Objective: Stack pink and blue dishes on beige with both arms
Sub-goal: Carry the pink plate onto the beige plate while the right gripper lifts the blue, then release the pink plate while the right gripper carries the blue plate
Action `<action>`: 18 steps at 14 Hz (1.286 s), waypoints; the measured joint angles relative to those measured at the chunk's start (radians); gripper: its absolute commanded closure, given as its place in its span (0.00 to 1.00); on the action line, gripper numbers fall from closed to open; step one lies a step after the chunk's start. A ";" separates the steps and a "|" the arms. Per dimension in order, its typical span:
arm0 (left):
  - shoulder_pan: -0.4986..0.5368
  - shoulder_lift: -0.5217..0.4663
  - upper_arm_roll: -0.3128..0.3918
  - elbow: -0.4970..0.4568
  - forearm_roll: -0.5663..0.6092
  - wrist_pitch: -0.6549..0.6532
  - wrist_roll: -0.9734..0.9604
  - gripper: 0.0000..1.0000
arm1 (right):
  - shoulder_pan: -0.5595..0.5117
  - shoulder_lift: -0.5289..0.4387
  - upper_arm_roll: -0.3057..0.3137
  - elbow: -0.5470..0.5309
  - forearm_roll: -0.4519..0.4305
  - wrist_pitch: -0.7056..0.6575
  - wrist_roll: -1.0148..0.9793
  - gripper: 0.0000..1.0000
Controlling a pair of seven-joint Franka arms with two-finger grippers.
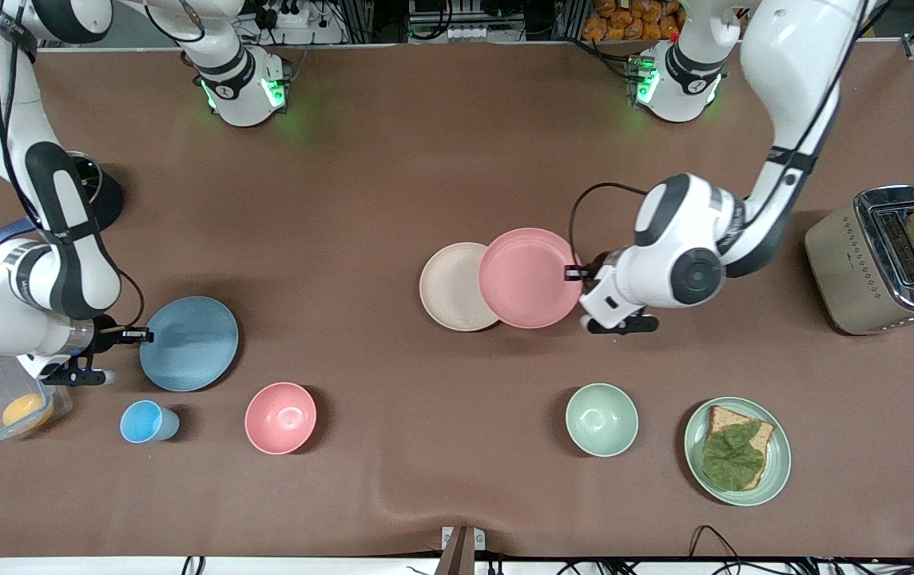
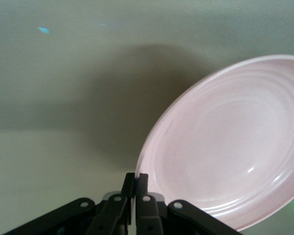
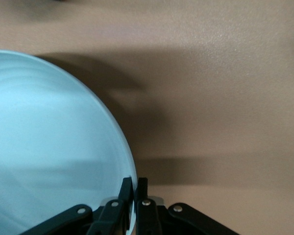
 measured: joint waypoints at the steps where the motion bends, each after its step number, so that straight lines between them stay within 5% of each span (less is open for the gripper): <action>1: -0.016 0.020 0.000 0.001 0.000 0.027 -0.012 1.00 | 0.000 -0.011 0.000 0.000 0.000 -0.017 -0.001 1.00; 6: -0.089 0.084 0.000 0.021 -0.052 0.110 -0.041 1.00 | 0.000 -0.069 0.000 0.001 0.012 -0.122 -0.002 1.00; 18: -0.178 0.185 0.007 0.107 -0.053 0.170 -0.132 1.00 | 0.038 -0.103 0.014 0.046 0.390 -0.430 -0.002 1.00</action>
